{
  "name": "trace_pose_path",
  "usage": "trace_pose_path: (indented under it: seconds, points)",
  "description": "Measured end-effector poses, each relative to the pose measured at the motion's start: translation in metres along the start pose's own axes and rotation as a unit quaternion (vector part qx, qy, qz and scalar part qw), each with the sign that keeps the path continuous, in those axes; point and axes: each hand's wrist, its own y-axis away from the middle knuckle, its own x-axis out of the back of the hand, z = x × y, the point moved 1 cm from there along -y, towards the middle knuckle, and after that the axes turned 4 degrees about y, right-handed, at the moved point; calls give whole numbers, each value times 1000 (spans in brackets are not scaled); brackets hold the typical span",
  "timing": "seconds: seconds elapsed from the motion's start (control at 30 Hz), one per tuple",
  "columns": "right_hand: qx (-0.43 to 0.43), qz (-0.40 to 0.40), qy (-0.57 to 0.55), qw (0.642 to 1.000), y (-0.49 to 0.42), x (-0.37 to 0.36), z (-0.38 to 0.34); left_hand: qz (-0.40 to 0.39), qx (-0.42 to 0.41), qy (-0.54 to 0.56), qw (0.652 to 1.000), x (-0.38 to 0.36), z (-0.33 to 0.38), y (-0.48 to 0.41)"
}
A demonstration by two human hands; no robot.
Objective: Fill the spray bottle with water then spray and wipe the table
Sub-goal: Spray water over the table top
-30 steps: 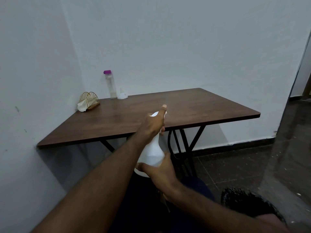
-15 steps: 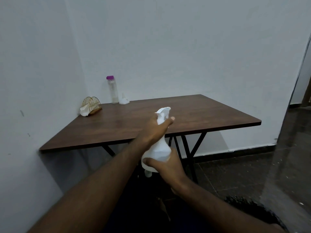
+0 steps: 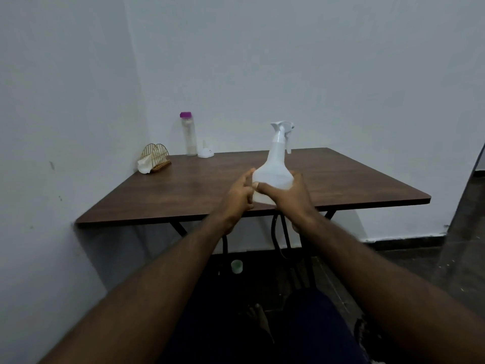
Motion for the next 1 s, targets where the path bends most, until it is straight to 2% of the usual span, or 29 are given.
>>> trace_pose_path:
  seconds: [0.07,0.13,0.33,0.47,0.57,0.67,0.8,0.9,1.0]
  points:
    - [9,-16,3,1000,-12,-4,-9,-22,-27,-108,994,9,-4,-11]
    - [11,-30,-16,999,-26,-10,-15,-6,-41,-170,985,10,-5,-22]
    - [25,-106,6,994,-55,-25,-36,110,-128,-112,979,18,-2,-44]
    - [27,-247,99,964,-92,-19,-58,122,-137,-132,974,35,3,-65]
    - [42,-302,110,946,-120,-21,-68,122,-127,-160,971,44,1,-93]
    - [38,-278,119,952,-151,-37,-55,124,-98,-164,974,53,-11,-125]
    - [48,-217,182,958,-211,-74,-21,121,-52,-200,971,78,-32,-190]
    - [50,-205,199,957,-262,-101,5,109,-17,-243,964,102,-48,-242]
    - [52,-202,206,956,-306,-126,31,95,-22,-259,961,126,-72,-290]
